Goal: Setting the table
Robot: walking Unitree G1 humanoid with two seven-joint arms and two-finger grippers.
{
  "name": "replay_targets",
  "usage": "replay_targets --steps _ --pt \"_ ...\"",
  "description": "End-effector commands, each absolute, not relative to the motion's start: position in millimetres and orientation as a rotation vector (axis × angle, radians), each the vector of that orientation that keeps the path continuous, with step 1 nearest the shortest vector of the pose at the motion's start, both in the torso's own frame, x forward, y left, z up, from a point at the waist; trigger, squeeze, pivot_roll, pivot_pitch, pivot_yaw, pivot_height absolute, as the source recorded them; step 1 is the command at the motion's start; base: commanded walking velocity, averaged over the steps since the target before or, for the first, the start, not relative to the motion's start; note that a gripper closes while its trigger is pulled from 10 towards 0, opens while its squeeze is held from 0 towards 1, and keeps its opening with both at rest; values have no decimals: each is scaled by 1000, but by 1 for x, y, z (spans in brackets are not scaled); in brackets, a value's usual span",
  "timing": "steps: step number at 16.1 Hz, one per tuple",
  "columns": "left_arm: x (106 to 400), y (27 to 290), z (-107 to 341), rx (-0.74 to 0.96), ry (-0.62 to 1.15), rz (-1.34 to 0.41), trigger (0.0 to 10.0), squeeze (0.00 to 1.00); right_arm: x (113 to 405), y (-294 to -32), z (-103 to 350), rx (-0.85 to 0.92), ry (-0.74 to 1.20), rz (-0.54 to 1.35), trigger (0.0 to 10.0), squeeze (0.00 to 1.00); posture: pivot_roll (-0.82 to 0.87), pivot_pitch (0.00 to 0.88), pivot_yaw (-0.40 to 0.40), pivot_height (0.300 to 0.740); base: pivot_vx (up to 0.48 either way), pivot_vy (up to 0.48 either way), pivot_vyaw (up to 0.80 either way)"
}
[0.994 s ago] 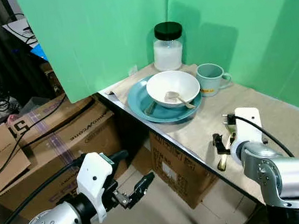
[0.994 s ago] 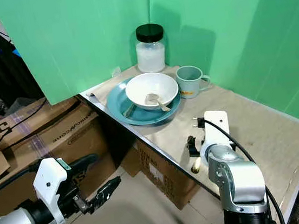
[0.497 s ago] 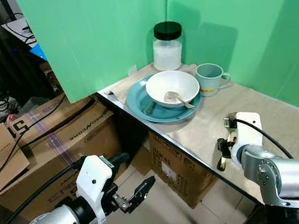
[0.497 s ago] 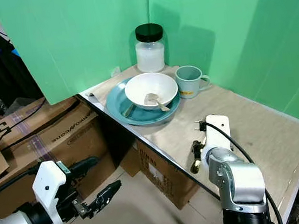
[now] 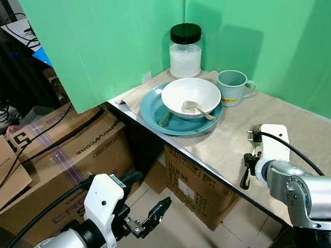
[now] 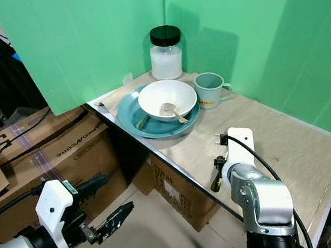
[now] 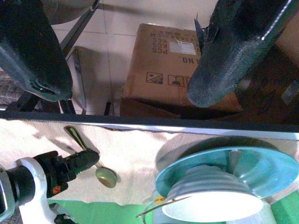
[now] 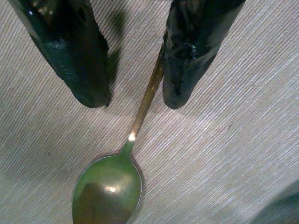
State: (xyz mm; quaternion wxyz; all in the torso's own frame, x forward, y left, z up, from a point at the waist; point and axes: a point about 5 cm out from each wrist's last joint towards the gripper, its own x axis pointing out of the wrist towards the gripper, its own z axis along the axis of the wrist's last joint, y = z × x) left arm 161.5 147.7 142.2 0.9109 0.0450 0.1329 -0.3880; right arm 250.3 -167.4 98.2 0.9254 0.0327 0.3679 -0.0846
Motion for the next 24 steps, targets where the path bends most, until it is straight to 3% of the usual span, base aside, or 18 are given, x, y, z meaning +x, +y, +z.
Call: replay_targets --steps 1,8,15,18,20,21,23,24 --pt "160 147 147 99 256 -812 10000 447 251 -166 97 80 770 -163 0 0 104 0 -19 740 0 0 0" --pt "149 137 148 18 308 -944 10000 451 250 -169 96 90 772 -172 0 0 98 0 -15 740 0 0 0" --pt "148 142 145 27 328 -944 10000 455 253 -172 98 107 753 -188 0 0 90 0 -11 740 0 0 0" --pt "150 145 145 41 314 -928 10000 451 255 -174 109 132 658 -185 0 0 88 0 -9 740 0 0 0" --pt "152 146 146 53 295 -910 10000 451 256 -178 123 160 547 -188 0 0 86 0 -9 740 0 0 0" --pt "159 146 151 63 258 -880 10000 455 252 -187 147 197 390 -178 0 0 75 0 -2 740 0 0 0" --pt "162 145 152 65 243 -866 10000 455 249 -189 157 192 323 -153 0 0 70 0 -1 740 0 0 0" --pt "166 144 154 70 221 -841 10000 451 246 -187 167 181 262 -96 2235 0 61 0 2 740 0 0 0"
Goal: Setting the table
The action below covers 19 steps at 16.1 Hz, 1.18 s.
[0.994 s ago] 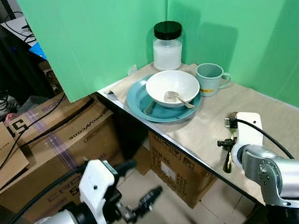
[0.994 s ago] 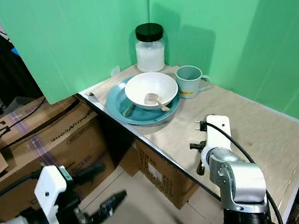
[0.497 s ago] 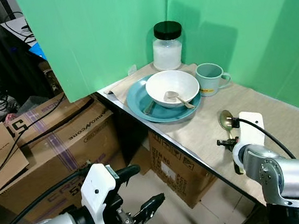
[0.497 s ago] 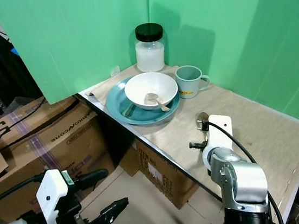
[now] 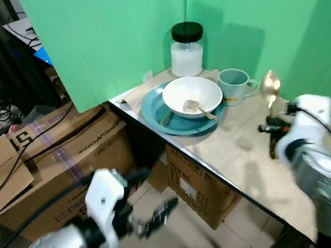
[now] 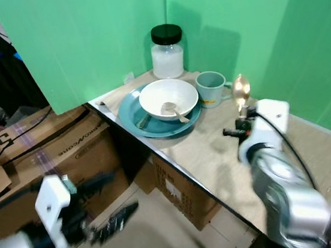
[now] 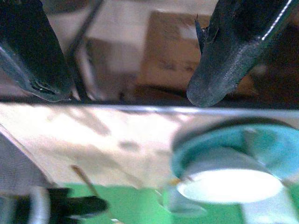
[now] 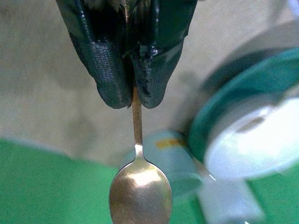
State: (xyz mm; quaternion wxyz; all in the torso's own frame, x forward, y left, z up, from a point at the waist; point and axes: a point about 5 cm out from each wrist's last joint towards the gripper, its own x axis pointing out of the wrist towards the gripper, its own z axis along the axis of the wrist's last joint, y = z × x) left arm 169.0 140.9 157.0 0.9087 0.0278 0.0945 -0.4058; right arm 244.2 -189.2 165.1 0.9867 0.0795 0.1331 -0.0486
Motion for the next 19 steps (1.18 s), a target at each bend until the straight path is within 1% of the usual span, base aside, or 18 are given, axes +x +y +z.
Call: replay_targets --steps 1,3,5,7,11,13,16,18,19 --pt "177 142 158 91 166 -766 10000 439 241 -180 181 158 165 -9 10000 0 45 0 7 740 0 0 0" --pt "191 135 158 120 93 -636 10000 439 239 -173 183 146 139 4 10000 0 39 0 5 740 0 0 -584" --pt "199 131 160 118 42 -556 10000 435 237 -171 183 134 120 -8 10000 0 34 0 1 740 0 0 -769" --pt "200 130 158 101 45 -507 10000 416 234 -170 182 116 116 0 10000 0 35 0 -6 740 0 0 -784" --pt "199 133 150 159 76 -409 10000 427 234 -162 180 83 120 46 10000 0 51 0 -27 740 0 0 -788" --pt "202 139 152 183 49 -342 10000 420 235 -160 176 63 125 46 10000 0 56 0 -31 740 0 0 -788" --pt "205 150 157 172 35 -260 10000 286 237 -161 174 57 135 26 10000 0 59 0 -29 740 0 0 -788" --pt "205 152 155 197 52 -242 10000 235 240 -161 172 48 146 15 10000 0 62 0 -29 740 0 0 -788" --pt "206 155 154 198 52 -213 10000 0 241 -160 171 32 150 17 10000 0 62 0 -29 740 0 0 -800"
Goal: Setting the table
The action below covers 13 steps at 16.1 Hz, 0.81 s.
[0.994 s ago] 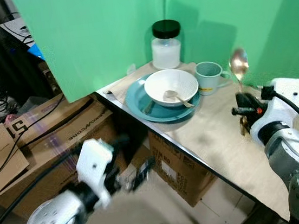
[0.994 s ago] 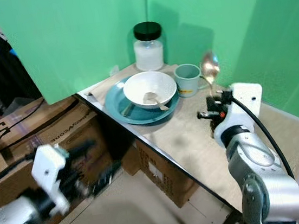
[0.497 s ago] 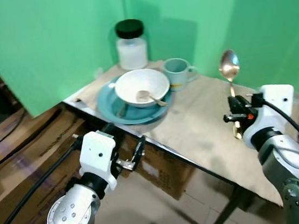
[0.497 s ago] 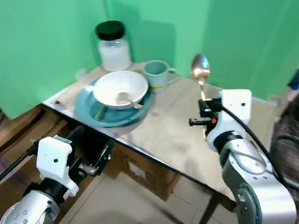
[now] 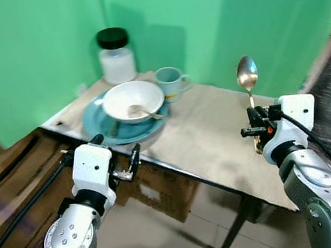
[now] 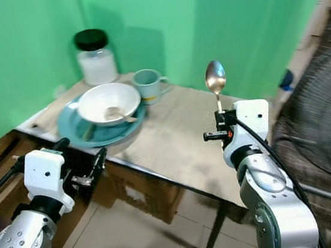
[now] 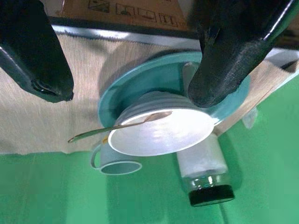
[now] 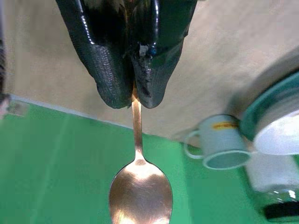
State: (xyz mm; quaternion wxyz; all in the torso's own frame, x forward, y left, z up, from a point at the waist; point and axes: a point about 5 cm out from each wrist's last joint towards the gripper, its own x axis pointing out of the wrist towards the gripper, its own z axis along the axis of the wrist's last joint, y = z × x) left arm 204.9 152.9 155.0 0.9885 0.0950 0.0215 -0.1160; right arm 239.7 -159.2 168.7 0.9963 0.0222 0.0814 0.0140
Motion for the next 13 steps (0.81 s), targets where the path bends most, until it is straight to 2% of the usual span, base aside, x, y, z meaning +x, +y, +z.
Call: replay_targets --steps 1,8,13 --pt "206 155 155 196 47 -210 10000 0 242 -160 171 25 152 16 10000 0 62 0 -29 740 0 0 -800" --pt "212 170 161 187 20 -138 10000 0 244 -164 165 23 177 -37 10000 0 61 0 -27 740 0 0 -800" --pt "215 169 161 187 25 -146 10000 0 245 -166 164 12 180 -51 10000 0 58 0 -25 740 0 0 -800"
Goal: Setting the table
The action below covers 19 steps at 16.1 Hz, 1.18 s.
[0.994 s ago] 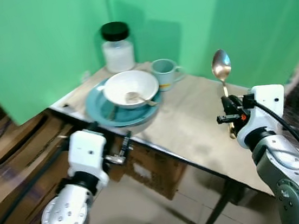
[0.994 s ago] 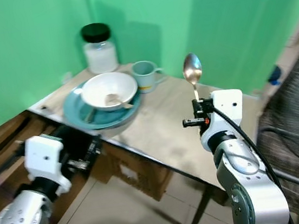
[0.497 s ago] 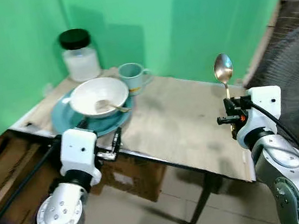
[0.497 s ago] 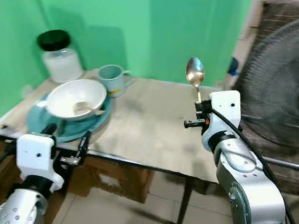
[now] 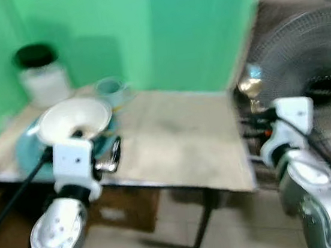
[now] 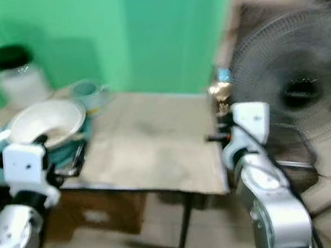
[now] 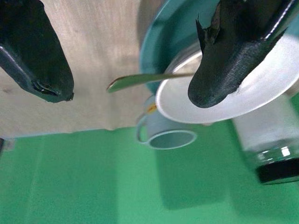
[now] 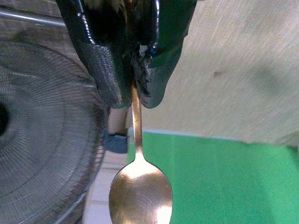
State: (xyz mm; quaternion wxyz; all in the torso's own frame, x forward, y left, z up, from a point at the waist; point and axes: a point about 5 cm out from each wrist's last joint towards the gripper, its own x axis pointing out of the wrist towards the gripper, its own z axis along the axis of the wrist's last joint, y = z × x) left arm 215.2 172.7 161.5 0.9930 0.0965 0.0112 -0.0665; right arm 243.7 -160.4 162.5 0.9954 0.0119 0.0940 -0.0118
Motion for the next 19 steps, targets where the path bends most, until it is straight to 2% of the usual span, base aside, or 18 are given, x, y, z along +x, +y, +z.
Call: replay_targets --steps 1,8,19 --pt "216 169 161 194 16 -152 10000 0 245 -166 164 11 182 -56 10000 0 55 0 -23 740 0 0 -800" --pt "219 170 164 172 -18 -155 10000 0 245 -173 161 -14 202 -107 10000 0 50 0 -18 740 0 0 -800" --pt "225 171 166 145 -33 -172 10000 0 245 -170 162 -1 192 -126 10000 0 41 0 -6 740 344 0 -800"
